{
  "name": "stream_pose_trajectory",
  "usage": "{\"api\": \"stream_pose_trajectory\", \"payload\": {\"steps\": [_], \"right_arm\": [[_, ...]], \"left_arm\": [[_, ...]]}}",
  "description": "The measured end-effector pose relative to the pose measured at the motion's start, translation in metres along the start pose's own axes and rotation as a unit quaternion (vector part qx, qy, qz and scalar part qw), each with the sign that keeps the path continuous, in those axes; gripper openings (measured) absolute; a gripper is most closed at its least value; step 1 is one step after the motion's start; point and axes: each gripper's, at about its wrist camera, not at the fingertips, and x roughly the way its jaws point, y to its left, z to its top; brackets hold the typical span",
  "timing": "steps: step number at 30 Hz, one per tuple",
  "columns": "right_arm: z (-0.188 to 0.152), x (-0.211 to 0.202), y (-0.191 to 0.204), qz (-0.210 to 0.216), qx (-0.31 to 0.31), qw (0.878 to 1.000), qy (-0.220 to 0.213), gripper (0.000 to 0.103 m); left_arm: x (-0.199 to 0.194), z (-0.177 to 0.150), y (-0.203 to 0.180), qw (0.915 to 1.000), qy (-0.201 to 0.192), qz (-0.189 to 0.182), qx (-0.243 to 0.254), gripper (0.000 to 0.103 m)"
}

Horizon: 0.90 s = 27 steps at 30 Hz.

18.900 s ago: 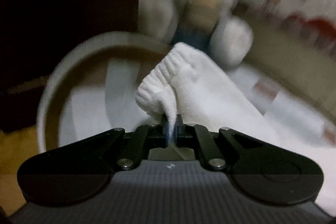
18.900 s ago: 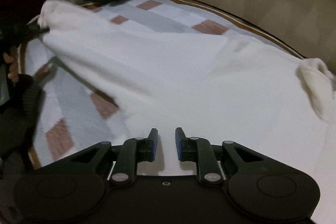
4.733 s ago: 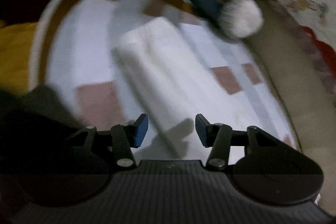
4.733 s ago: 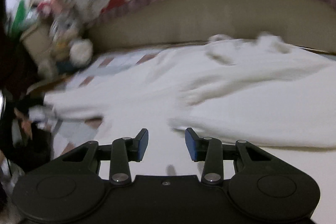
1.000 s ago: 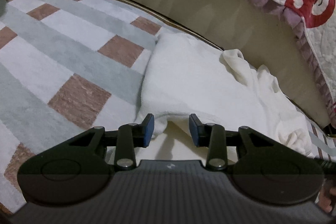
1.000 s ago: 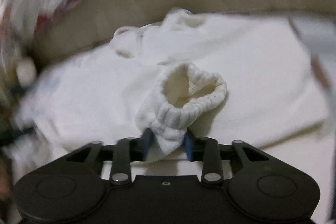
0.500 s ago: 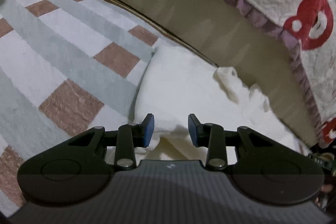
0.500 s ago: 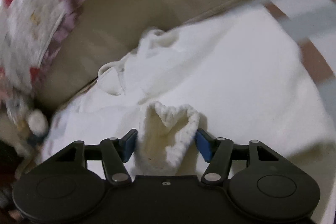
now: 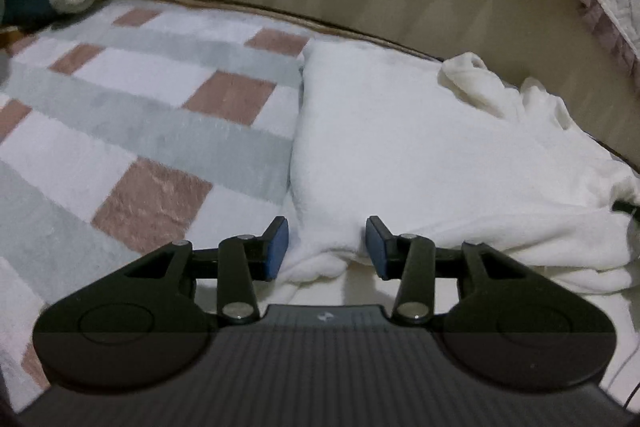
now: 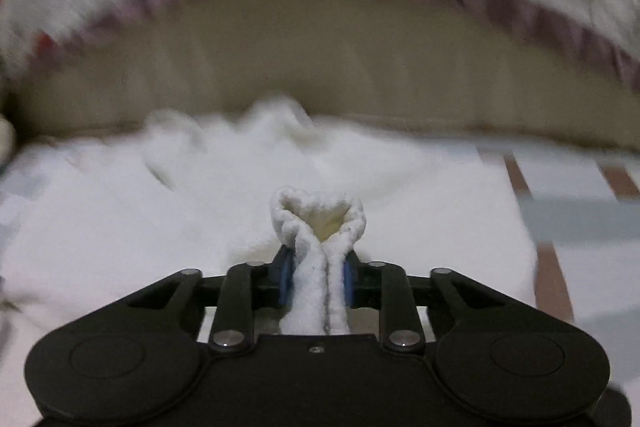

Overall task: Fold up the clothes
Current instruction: 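Lay the sleeve cuff onto the folded side with the right gripper, regrasping it, then open both grippers over the folded jacket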

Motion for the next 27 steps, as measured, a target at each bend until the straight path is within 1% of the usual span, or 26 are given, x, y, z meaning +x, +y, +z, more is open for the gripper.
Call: {"api": "stream_pose_trajectory", "payload": {"steps": [1,2,5,6,8,10,12,13,15,16,17,18,20,22,27], "right_arm": [[0.0,0.001,0.0,-0.006,-0.005,1.0,0.005,0.033],[0.0,0.002,0.0,-0.013,-0.011,1.0,0.01,0.039],[0.005,-0.007,0.011,-0.045,-0.047,0.998,-0.002,0.051],[0.006,-0.013,0.011,-0.052,-0.044,0.998,-0.005,0.051],[0.009,-0.028,0.009,-0.066,-0.03,0.997,-0.024,0.052],[0.011,-0.04,0.014,-0.068,-0.038,0.995,-0.06,0.054],[0.009,-0.048,0.025,-0.057,-0.092,0.989,-0.097,0.053],[0.007,-0.049,0.036,-0.06,-0.131,0.984,-0.108,0.053],[0.002,-0.047,0.05,-0.037,-0.176,0.978,-0.104,0.053],[-0.001,-0.046,0.057,-0.024,-0.198,0.975,-0.101,0.053],[-0.003,-0.04,0.057,-0.002,-0.189,0.979,-0.078,0.053],[-0.004,-0.033,0.056,0.021,-0.177,0.982,-0.054,0.053],[-0.007,-0.015,0.05,0.055,-0.153,0.987,0.013,0.053],[-0.013,-0.002,0.044,0.051,-0.142,0.986,0.068,0.053],[-0.016,0.004,0.033,0.069,-0.14,0.986,0.065,0.055]], "left_arm": [[0.0,0.001,0.001,1.0,0.002,0.0,-0.002,0.042],[0.0,0.001,0.002,1.0,0.004,0.0,-0.005,0.042],[0.002,0.001,0.002,0.9999,0.011,0.009,-0.001,0.044],[0.004,0.001,0.002,0.9998,0.013,0.013,0.001,0.046],[0.004,0.0,0.0,0.9996,0.017,0.02,0.008,0.047],[0.005,0.0,0.0,0.9995,0.018,0.023,0.011,0.047],[0.006,0.001,0.003,0.9996,0.02,0.02,0.007,0.048],[0.006,0.001,0.004,0.9996,0.021,0.018,0.003,0.049],[0.007,0.002,0.009,0.9996,0.025,0.012,-0.01,0.05],[0.008,0.002,0.011,0.9995,0.027,0.009,-0.015,0.05],[0.008,0.002,0.013,0.9994,0.028,0.007,-0.019,0.051],[0.009,0.003,0.014,0.9993,0.03,0.004,-0.024,0.051],[0.01,0.003,0.017,0.999,0.034,0.0,-0.031,0.051],[0.011,0.003,0.019,0.9987,0.036,-0.002,-0.037,0.052],[0.012,0.004,0.019,0.9987,0.038,-0.003,-0.035,0.052]]}}
